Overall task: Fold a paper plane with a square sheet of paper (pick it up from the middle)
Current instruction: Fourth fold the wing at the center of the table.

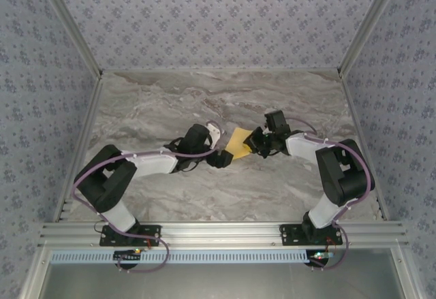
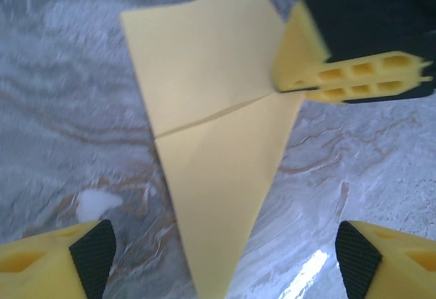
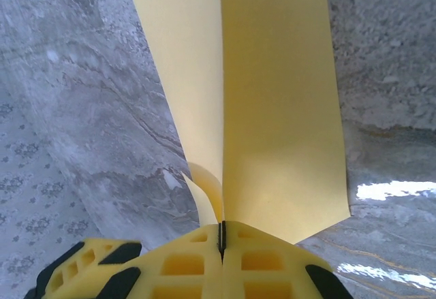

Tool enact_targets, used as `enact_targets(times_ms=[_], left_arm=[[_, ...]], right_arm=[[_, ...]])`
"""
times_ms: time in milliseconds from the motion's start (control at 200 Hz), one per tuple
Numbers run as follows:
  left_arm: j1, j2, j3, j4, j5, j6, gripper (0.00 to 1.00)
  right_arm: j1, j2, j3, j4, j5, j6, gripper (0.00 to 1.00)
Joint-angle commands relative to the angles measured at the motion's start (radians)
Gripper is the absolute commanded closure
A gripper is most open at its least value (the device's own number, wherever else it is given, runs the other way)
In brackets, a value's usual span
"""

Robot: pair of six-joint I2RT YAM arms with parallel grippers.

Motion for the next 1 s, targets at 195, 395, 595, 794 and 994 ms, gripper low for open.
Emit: enact_targets(times_ms=[195,395,595,794,994], left_arm=[[-0.067,0.082,-0.043,0.279,-0.109,0.331,0.22],[-0.067,0.158,-0.011,0.305,-0.118,0.395,0.27],[-0.068,0.194,-0.020,0.338,-0.128,0.423,0.38],[-0.066,0.194,-0.009,0.328,-0.103,0.416,0.50],[-0.060,0.193,0.000,0.325,-0.083,0.404,0.52]], right_arm=[[-0.022,0.004,0.047,-0.039,-0.034,0.035,1.00],[-0.027,0.009,0.043,-0.036,-0.046,0.035,1.00],[-0.034,0.008,0.037,-0.034,-0.056,0.033,1.00],[-0.037,0.010,0.033,-0.034,-0.061,0.036,1.00],[-0.036,0.013,0.030,-0.035,-0.066,0.032,1.00]])
